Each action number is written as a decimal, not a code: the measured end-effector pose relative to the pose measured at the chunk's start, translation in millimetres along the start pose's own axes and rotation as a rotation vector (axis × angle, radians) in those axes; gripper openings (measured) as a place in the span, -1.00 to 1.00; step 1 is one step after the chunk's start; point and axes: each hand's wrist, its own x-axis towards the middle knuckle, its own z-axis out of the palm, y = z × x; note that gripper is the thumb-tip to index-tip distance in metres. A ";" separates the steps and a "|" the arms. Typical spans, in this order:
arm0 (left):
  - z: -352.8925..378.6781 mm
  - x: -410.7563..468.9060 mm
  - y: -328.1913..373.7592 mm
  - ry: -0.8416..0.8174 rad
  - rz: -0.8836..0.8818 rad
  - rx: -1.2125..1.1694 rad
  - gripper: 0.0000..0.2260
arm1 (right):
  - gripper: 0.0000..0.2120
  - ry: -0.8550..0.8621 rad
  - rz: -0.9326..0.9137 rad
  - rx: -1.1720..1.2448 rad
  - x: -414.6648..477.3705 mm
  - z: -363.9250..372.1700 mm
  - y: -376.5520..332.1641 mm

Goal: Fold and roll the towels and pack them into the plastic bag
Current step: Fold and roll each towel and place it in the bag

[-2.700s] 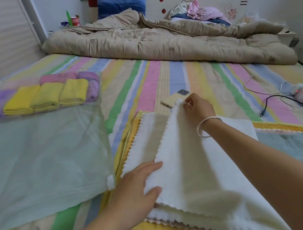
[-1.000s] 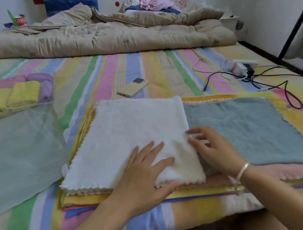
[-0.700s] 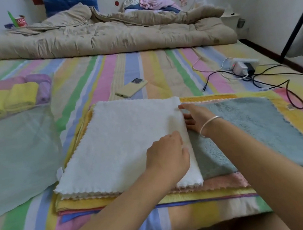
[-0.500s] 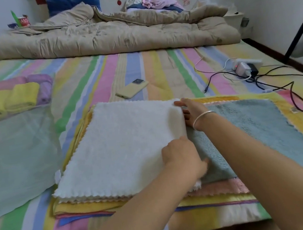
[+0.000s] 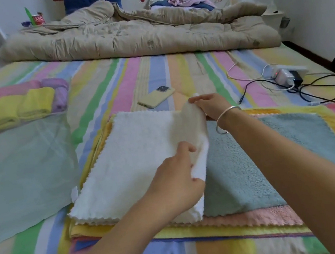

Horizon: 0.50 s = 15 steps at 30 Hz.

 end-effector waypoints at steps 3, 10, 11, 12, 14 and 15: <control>-27.8 -23.3 -30.5 0.166 0.043 -0.163 -0.64 | -0.75 -0.012 -0.067 -0.077 7.5 32.8 -21.7; -68.9 -47.1 -107.4 0.236 -0.139 -0.291 -0.64 | -0.75 -0.133 -0.084 -0.387 18.5 134.8 -60.9; -70.6 -47.9 -116.7 0.247 -0.159 -0.270 -0.65 | -0.76 -0.153 -0.072 -0.424 18.0 147.7 -63.0; -71.6 -47.9 -125.9 0.260 -0.180 -0.259 -0.65 | -0.81 -0.152 -0.076 -0.458 18.4 160.1 -63.9; -73.7 -47.9 -141.1 0.286 -0.212 -0.242 -0.65 | -0.95 -0.129 -0.085 -0.596 19.3 181.4 -62.2; -74.6 -47.9 -146.7 0.298 -0.218 -0.239 -0.66 | -0.82 -0.113 -0.087 -0.678 19.7 190.1 -61.0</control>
